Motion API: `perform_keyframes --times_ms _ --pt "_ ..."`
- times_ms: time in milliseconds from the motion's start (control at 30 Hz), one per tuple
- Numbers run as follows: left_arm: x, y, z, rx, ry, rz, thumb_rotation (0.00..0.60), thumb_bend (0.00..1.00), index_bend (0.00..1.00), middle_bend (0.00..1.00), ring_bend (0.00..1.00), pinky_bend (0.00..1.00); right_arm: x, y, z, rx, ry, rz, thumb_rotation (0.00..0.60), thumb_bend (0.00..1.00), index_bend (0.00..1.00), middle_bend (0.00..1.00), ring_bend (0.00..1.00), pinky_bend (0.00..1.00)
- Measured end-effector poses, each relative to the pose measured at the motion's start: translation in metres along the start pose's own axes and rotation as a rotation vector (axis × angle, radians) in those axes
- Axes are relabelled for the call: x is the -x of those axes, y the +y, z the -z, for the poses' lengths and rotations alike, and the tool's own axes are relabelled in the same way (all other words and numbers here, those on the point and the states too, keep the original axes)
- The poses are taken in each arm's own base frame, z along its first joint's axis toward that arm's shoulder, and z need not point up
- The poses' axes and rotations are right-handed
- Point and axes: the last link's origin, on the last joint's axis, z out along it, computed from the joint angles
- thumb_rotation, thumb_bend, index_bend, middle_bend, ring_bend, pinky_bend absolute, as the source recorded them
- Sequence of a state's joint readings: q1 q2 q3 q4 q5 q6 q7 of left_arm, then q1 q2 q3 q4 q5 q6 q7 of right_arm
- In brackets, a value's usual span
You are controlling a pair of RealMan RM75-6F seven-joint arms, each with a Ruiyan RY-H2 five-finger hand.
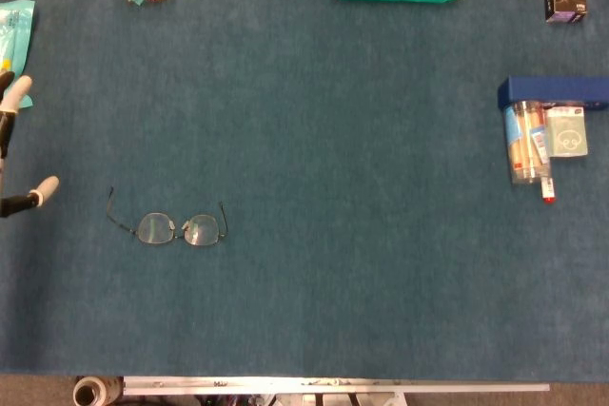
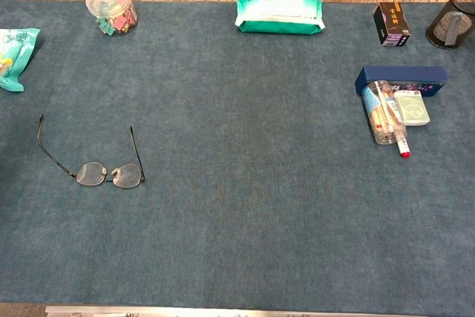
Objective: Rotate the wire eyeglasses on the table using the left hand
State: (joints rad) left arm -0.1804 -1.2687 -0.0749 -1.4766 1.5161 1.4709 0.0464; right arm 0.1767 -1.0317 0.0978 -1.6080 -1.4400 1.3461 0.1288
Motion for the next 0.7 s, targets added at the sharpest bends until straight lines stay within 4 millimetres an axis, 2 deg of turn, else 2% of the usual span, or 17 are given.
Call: perform_keyframes --times_ms 333,700 --pt "0.012 0.011 -0.002 0.025 -0.024 0.017 0.600 0.07 0.07 0.07 0.10 0.27 0.002 0.005 -0.002 0.003 -0.013 -0.008 0.600 0.00 0.00 0.06 0.00 0.21" --pt "0.016 0.023 0.000 0.047 -0.041 0.025 0.600 0.07 0.07 0.06 0.10 0.26 0.005 0.010 0.000 0.005 -0.015 -0.025 0.600 0.00 0.00 0.06 0.00 0.21"
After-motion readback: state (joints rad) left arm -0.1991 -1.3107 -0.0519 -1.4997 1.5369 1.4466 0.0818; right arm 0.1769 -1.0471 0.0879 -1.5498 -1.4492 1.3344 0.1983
